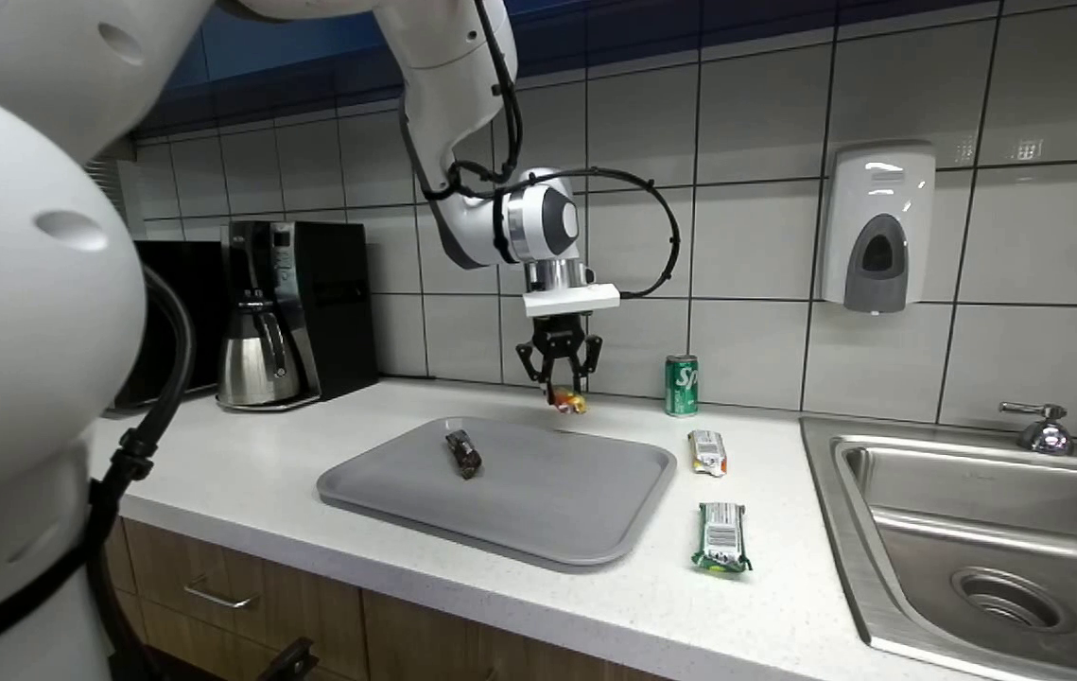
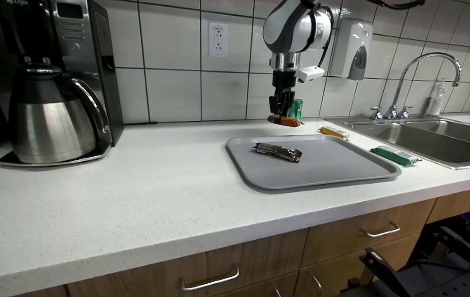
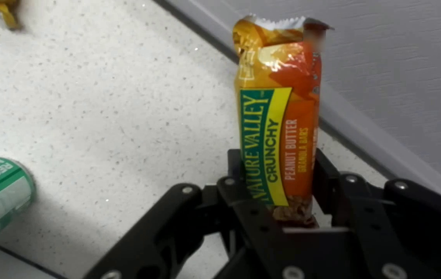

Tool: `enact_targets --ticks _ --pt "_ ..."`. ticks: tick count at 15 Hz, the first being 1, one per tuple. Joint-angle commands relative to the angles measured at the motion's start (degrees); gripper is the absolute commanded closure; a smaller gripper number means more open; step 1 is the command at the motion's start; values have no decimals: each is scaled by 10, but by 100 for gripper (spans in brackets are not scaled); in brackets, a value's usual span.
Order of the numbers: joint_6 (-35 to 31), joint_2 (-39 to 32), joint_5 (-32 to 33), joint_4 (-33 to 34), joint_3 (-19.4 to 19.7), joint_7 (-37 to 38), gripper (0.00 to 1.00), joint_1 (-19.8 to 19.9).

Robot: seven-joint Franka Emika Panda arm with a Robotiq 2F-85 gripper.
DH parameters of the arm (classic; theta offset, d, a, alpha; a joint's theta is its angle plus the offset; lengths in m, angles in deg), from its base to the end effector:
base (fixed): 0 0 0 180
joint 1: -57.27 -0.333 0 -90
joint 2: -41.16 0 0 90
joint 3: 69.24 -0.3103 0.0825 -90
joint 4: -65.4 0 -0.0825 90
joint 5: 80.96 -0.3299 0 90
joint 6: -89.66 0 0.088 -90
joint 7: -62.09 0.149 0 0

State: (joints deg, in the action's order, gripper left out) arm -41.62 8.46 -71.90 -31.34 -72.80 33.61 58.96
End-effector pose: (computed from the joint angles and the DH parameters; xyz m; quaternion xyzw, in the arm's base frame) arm 0.6375 0.0085 0.2584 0.9510 0.3055 0.0066 0.0463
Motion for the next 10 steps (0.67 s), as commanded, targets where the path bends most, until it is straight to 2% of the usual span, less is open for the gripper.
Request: enact_targets --ticks 1,10 --pt "-8 64 15 -83 5 50 81 -15" --pt "-18 120 22 -180 8 111 81 -28"
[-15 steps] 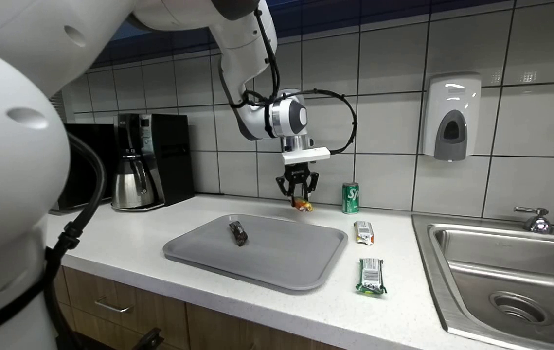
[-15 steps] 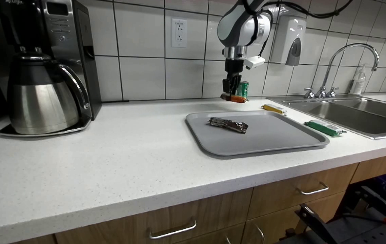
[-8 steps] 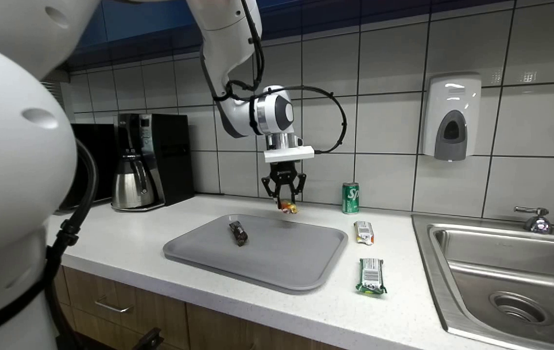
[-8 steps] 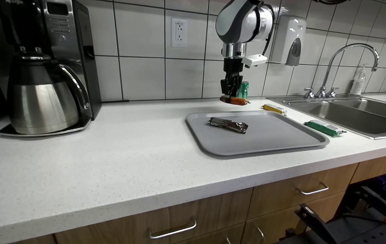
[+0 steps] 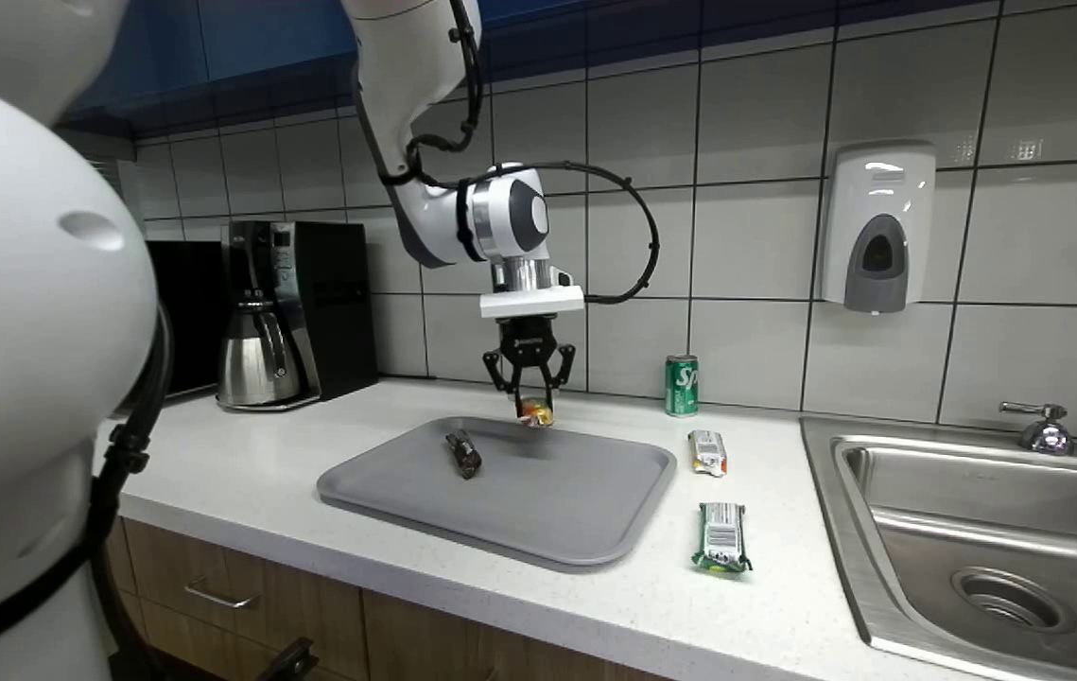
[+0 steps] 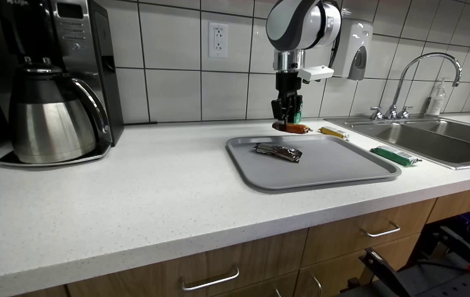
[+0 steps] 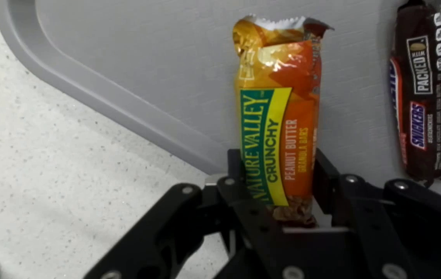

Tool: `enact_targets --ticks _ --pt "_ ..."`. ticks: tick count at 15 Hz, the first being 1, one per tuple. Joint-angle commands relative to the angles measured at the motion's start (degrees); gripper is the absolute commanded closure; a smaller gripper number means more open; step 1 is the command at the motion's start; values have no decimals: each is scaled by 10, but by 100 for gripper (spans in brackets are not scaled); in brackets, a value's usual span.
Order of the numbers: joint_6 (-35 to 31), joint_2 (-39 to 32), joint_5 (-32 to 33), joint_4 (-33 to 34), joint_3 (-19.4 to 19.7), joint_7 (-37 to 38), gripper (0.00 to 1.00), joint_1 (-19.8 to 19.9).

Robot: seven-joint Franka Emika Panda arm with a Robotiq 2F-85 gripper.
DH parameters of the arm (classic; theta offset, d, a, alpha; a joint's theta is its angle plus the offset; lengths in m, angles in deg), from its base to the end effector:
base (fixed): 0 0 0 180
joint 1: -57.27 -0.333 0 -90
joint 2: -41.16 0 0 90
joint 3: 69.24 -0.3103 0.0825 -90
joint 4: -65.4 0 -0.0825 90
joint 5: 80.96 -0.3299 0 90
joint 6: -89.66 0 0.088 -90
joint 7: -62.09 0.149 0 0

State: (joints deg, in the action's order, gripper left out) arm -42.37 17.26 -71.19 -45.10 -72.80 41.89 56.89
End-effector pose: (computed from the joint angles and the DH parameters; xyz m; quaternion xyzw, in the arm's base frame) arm 0.5762 0.0297 0.2596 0.9633 0.2631 -0.0264 0.0462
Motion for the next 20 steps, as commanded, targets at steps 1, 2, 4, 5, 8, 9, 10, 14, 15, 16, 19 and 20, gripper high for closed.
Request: enact_targets --ticks 1,2,4,5,8,9,10,14,15,16,19,20 --pt "-11 32 15 -48 7 30 81 -8" --pt "-12 32 17 -52 7 33 81 -9" --pt "-15 27 25 -56 8 40 81 -11" --pt "-16 25 31 -58 9 45 81 -14" --pt "-17 27 39 -67 6 50 81 -18" --pt "-18 29 40 -71 5 51 81 -20" --pt "-18 31 42 -76 4 50 81 -23" --pt "-16 27 45 -83 4 54 81 -31" --pt "-17 25 45 -85 4 54 81 -32" --pt "-17 24 45 -86 4 54 81 -32" --pt "-16 25 43 -88 3 52 23 -32" --pt "-16 27 43 -87 3 51 16 -32"
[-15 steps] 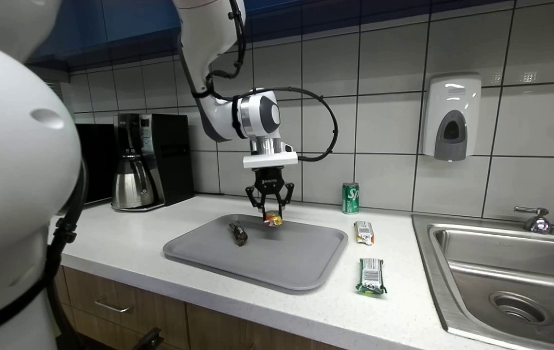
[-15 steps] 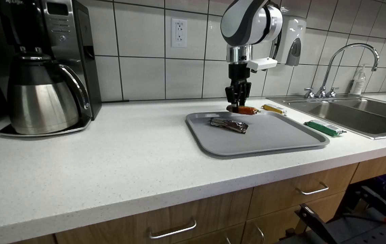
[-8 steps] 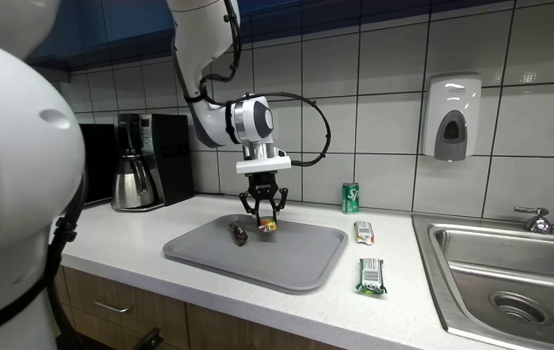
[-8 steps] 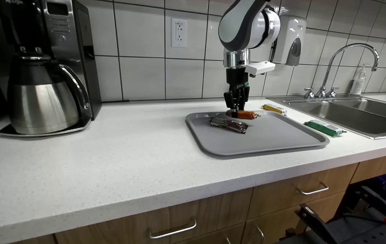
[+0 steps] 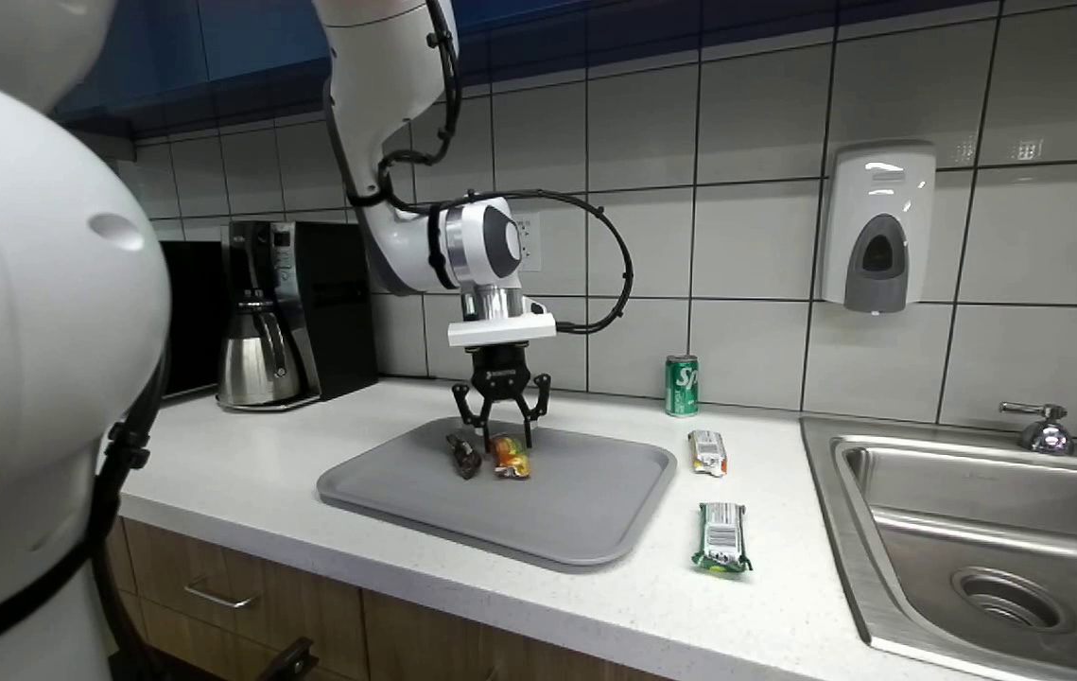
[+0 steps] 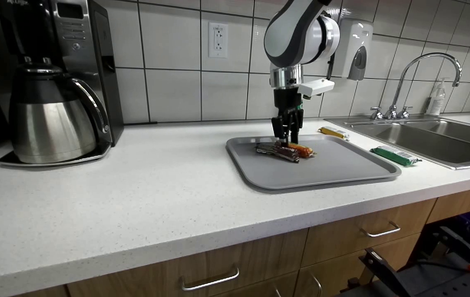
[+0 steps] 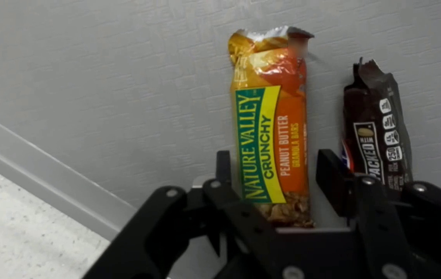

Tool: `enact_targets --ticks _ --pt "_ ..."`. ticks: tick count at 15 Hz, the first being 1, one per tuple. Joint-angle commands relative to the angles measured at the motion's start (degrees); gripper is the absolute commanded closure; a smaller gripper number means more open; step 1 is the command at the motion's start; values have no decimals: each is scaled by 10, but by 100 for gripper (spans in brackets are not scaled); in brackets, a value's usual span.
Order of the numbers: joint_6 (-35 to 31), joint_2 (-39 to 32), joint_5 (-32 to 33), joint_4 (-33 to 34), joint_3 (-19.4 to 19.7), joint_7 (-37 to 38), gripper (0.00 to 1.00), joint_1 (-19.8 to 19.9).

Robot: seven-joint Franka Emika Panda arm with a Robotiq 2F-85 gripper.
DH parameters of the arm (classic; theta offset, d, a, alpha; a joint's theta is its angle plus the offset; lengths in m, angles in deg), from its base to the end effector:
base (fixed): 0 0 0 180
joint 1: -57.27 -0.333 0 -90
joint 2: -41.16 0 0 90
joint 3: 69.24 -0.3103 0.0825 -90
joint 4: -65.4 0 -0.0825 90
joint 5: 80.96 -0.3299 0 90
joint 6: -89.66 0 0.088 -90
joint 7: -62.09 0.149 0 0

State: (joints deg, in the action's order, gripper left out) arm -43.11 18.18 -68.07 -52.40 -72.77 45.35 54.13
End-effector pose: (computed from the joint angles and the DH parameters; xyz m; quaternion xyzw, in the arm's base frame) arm 0.5346 0.0514 0.2242 0.9554 0.2798 -0.0737 0.0586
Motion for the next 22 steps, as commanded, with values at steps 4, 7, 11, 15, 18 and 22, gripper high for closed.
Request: enact_targets --ticks 4,7,11,15,18,22 --pt "-12 31 6 -10 0 8 0 0" --pt "-19 44 10 -7 5 16 0 -1" --pt "-24 49 13 4 21 32 0 5" --pt "-30 46 11 13 42 51 0 14" --pt "-30 43 11 22 60 71 0 22" --pt "-30 31 17 37 84 102 0 32"
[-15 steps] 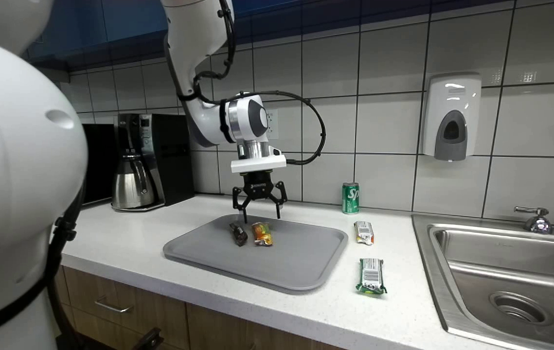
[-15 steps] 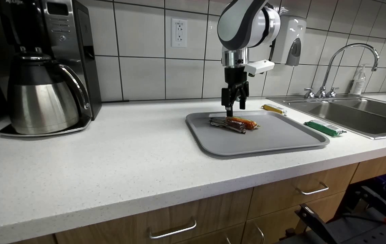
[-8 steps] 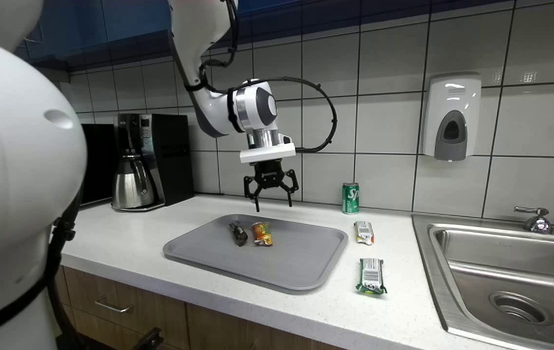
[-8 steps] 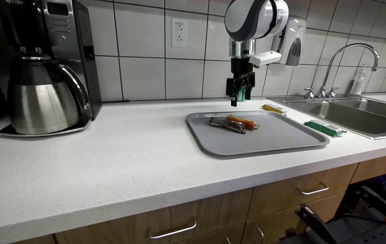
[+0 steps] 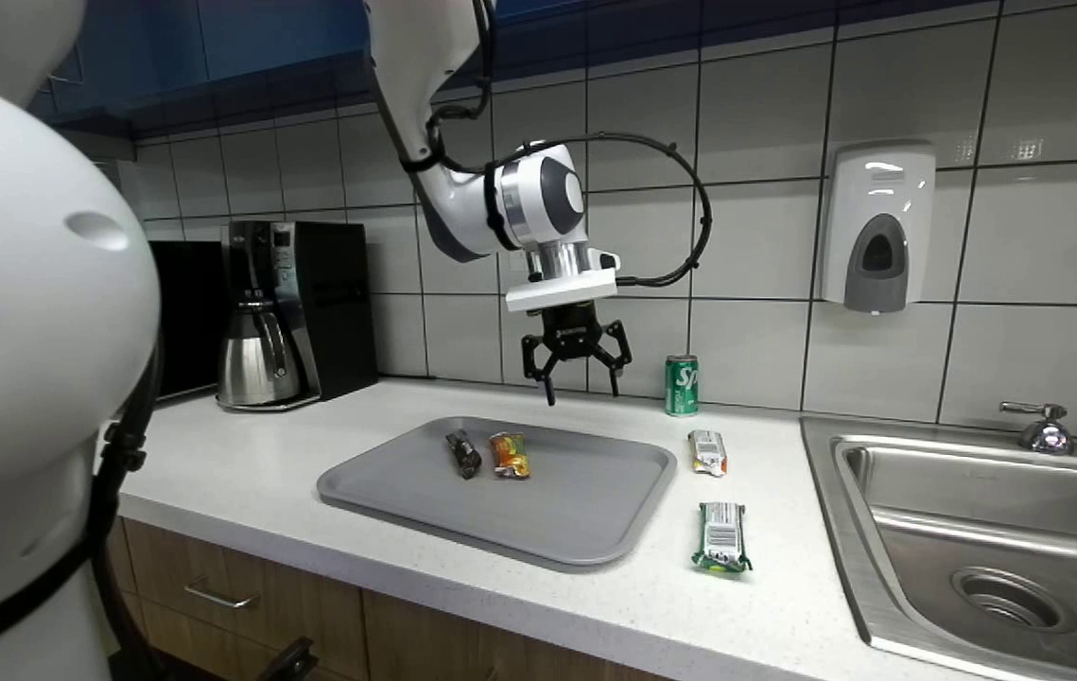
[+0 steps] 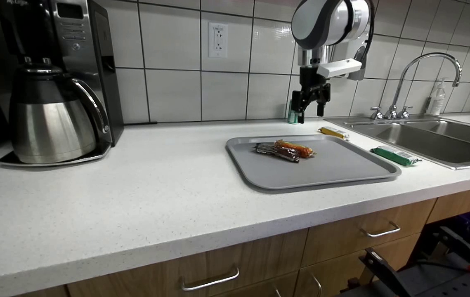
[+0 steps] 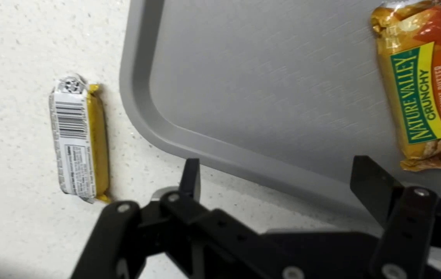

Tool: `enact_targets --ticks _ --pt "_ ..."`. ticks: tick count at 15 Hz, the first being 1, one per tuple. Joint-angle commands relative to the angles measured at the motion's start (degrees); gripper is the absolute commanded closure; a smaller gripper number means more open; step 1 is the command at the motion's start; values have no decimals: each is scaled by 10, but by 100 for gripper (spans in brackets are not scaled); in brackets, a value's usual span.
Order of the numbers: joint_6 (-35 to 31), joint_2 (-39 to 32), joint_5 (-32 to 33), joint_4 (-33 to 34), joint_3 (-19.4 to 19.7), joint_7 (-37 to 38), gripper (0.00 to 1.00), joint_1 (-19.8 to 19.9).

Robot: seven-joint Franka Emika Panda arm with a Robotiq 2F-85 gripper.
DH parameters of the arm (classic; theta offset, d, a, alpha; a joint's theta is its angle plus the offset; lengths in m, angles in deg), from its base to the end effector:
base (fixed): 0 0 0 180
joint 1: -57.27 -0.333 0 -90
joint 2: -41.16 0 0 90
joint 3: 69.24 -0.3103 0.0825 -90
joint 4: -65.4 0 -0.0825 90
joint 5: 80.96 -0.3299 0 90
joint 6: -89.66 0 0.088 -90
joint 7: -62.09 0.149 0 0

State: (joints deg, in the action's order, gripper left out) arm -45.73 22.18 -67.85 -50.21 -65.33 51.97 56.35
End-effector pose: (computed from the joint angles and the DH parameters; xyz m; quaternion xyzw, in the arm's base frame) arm 0.5615 -0.0380 0.2804 0.9853 0.1441 -0.0040 0.0919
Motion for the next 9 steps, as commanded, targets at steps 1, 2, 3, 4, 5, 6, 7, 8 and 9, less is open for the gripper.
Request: enact_targets --ticks 1,2,3,4,5,6,7,8,9 --pt "-3 -13 11 20 14 38 0 16" --pt "-3 -17 5 24 17 41 0 21" --pt "-3 -20 5 27 21 47 0 25" --pt "-4 -24 1 32 24 49 0 30" --pt "-2 -27 1 36 28 57 0 33" --pt "-4 -33 -2 42 30 59 0 38" --pt "-4 -37 -4 46 32 63 0 42" --pt "-2 -40 -7 52 33 67 0 45" --pt "-4 -46 -11 57 34 68 0 49"
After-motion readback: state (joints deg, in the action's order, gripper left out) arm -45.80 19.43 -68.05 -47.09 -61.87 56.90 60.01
